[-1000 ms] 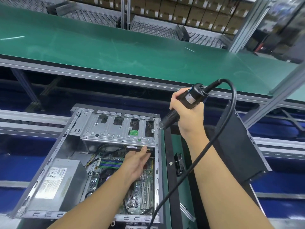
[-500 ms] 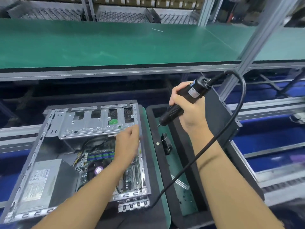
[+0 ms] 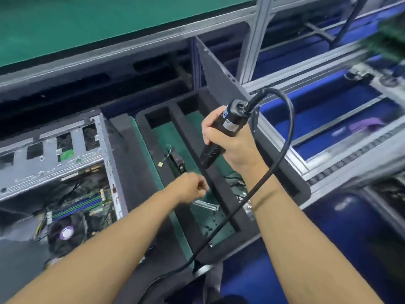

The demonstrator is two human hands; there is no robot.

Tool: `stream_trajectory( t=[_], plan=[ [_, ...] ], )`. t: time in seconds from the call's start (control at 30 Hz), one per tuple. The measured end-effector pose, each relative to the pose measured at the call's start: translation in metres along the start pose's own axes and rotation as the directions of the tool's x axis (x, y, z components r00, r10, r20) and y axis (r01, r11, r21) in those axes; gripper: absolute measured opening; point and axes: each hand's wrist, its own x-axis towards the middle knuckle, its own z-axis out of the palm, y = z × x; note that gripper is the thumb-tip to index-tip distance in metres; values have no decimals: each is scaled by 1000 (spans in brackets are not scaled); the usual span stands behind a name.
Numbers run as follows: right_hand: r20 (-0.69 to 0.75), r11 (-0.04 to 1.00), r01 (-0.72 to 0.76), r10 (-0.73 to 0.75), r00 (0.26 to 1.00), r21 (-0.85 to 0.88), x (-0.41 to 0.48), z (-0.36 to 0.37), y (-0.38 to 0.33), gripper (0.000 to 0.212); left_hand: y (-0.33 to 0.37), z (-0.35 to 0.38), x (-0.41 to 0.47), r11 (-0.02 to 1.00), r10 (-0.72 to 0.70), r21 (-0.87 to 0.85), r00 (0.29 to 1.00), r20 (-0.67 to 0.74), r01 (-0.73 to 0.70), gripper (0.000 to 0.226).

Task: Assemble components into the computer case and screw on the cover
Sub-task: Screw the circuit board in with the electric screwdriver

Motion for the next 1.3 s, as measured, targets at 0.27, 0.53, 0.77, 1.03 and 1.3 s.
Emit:
stream_trajectory(
  t=[0.27,0.53,0.77,1.03,1.3],
  plan=[
    [-61,997,-83,83,995,-2,-28,-43,21,17,3,74,42,951,-144,301,959,246,66,16],
    [-80,998,-63,63,995,9,-35,-57,23,22,4,114,51,902,-236,398,963,130,167,15],
    [-88,997,-75,75,993,8,-43,-64,21,23,13,131,51,929,-250,311,959,132,199,10],
    [-117,997,-75,78,990,33,-54,-63,20,29,14,148,51,944,-301,146,953,13,296,14],
    [-96,996,-77,81,992,41,-46,-57,12,23,9,119,54,922,-375,-119,927,-28,369,9]
  ],
)
